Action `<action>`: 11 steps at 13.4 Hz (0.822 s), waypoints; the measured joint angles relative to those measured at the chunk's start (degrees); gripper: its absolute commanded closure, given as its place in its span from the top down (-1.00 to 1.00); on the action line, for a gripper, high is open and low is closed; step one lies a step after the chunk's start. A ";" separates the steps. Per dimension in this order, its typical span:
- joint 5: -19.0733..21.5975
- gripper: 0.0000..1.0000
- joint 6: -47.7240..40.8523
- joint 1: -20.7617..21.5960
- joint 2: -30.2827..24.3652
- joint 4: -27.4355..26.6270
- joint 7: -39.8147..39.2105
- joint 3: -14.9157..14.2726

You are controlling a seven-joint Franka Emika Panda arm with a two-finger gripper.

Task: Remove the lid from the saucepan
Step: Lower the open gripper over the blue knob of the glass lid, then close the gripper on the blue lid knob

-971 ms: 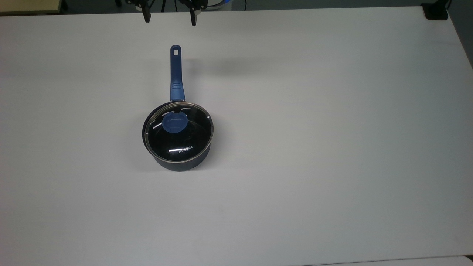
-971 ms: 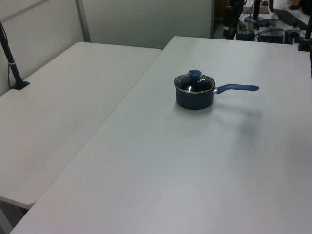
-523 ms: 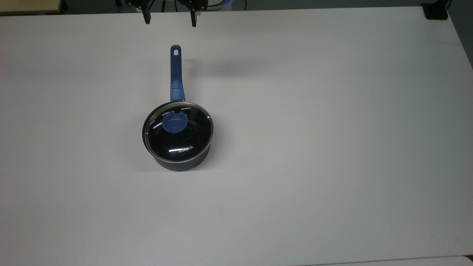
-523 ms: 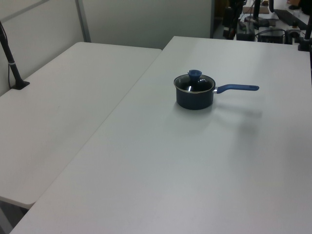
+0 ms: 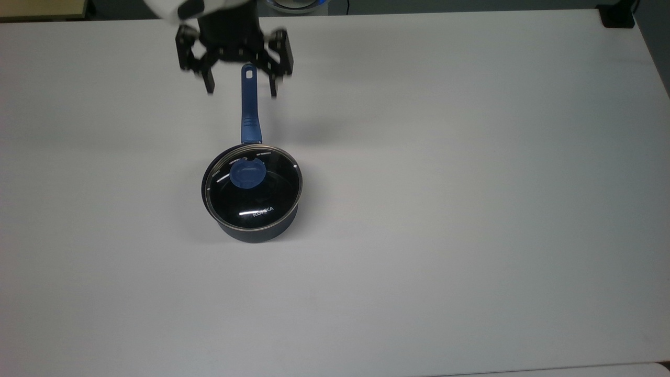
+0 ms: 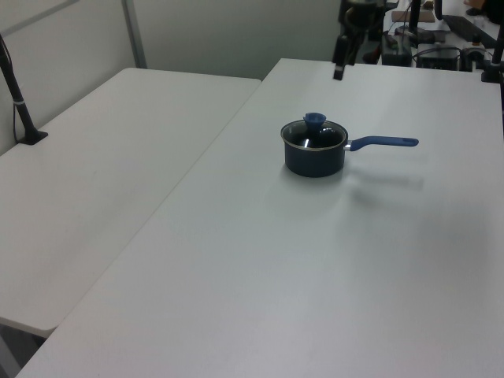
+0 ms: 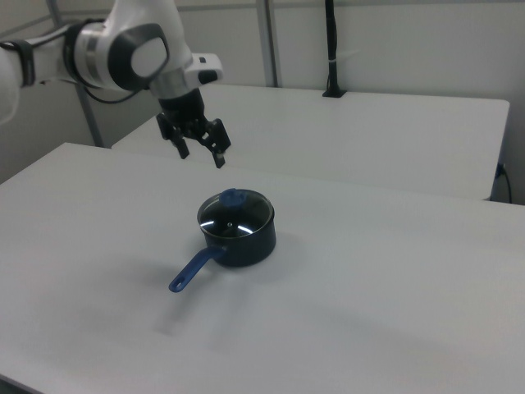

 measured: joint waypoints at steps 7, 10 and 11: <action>-4.51 1.00 13.83 0.13 11.26 0.31 12.26 0.03; -6.63 1.00 13.89 0.31 12.62 0.42 14.22 0.13; -6.68 1.00 13.96 0.32 12.98 0.44 14.63 0.26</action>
